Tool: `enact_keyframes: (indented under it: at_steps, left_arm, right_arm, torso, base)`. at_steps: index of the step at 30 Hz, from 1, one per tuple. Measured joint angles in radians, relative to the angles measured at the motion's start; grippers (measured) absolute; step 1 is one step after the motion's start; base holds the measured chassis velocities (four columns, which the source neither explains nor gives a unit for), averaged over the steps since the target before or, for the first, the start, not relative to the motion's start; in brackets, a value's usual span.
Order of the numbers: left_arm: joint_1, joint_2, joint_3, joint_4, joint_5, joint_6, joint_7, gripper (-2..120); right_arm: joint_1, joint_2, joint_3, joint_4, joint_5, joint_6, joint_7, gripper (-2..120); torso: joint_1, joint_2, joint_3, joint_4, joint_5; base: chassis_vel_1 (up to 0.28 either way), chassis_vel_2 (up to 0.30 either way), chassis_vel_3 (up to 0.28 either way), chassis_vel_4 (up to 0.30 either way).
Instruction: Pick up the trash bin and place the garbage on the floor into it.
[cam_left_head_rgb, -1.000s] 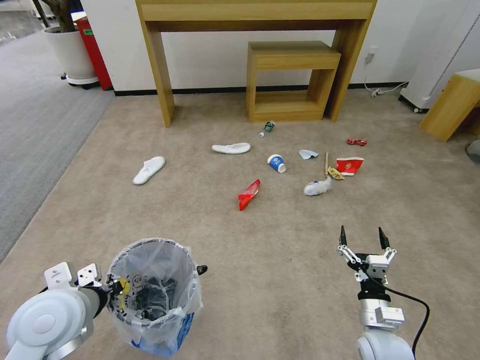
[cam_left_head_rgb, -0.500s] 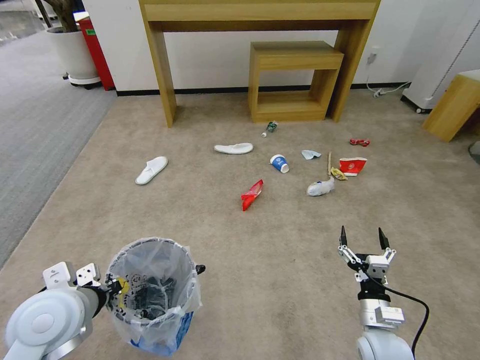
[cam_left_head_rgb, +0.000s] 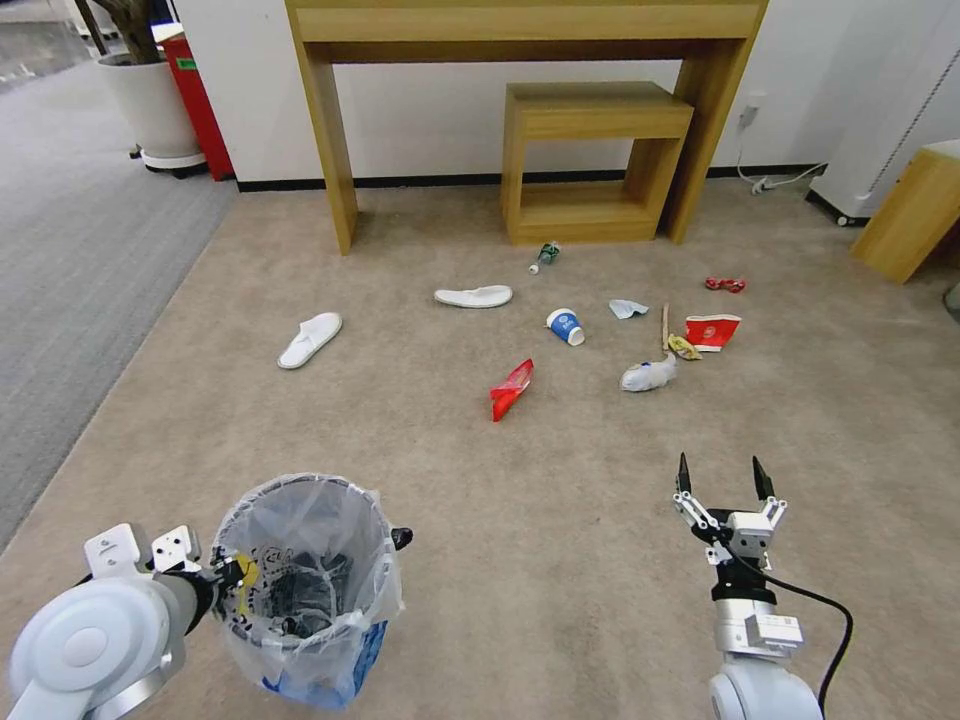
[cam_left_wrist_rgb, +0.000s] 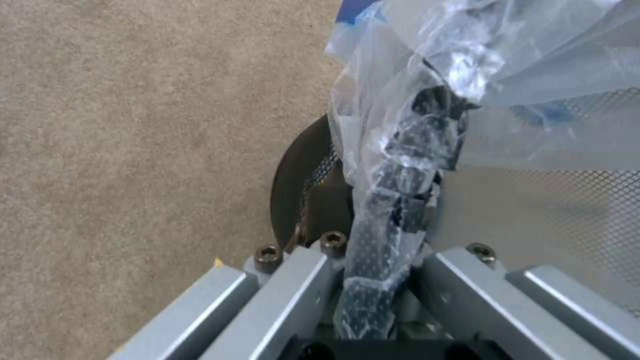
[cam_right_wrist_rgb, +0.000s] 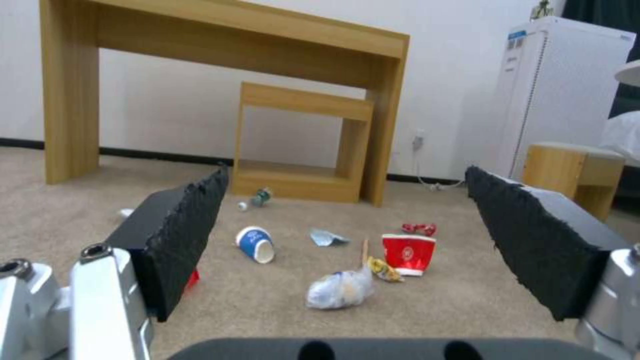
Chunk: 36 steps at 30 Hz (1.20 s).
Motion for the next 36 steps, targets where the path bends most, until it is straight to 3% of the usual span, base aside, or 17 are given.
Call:
enact_keyframes:
  at_steps: [36]
  left_arm:
    - [0.010,-0.005,-0.010,-0.015,0.008,-0.002,0.003,0]
  right_arm:
    - [-0.015,0.005,0.002,0.010,-0.012,0.011,-0.003,89]
  torso:
    - [0.000,0.000,0.000,0.0000,0.0000]
  base:
    - [0.053,0.055,-0.044,-0.046]
